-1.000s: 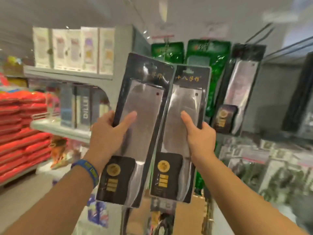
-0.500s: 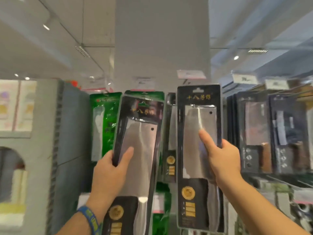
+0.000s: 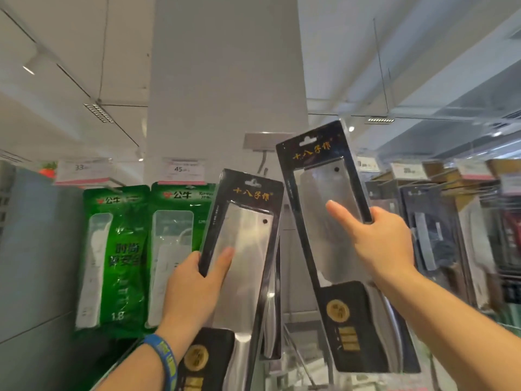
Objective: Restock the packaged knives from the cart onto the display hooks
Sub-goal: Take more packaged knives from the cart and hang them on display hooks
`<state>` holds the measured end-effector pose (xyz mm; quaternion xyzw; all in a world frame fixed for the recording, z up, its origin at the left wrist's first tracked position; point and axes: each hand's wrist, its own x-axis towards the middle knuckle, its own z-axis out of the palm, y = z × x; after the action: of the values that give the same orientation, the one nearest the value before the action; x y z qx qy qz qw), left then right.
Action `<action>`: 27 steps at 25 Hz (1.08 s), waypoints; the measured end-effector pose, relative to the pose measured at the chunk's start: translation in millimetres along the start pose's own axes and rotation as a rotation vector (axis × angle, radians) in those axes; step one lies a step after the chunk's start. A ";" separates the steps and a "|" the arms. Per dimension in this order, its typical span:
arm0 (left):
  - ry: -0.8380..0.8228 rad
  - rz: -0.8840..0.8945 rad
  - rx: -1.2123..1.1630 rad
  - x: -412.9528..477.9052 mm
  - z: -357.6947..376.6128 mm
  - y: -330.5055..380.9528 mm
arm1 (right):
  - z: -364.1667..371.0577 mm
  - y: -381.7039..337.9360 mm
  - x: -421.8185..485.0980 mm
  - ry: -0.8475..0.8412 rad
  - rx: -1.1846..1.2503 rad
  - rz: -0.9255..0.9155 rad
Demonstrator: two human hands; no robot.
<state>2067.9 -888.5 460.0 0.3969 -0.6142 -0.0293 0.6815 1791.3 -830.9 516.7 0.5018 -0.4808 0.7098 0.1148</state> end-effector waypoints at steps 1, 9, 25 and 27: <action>-0.001 0.012 0.000 6.0 3.3 1.1 | 0.5 -3.7 6.4 0.004 -0.012 -0.017; -0.021 0.061 0.071 27.9 17.0 15.4 | 3.5 -15.5 32.0 0.004 0.051 -0.002; -0.030 0.103 0.067 28.7 11.7 9.3 | 17.9 -10.9 22.3 -0.019 0.072 0.085; -0.013 0.101 0.111 39.4 13.8 18.1 | 19.6 -11.9 22.4 -0.013 0.074 0.099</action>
<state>2057.5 -903.9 501.6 0.4022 -0.6387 0.0366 0.6549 1800.3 -847.6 542.5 0.4857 -0.4793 0.7287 0.0576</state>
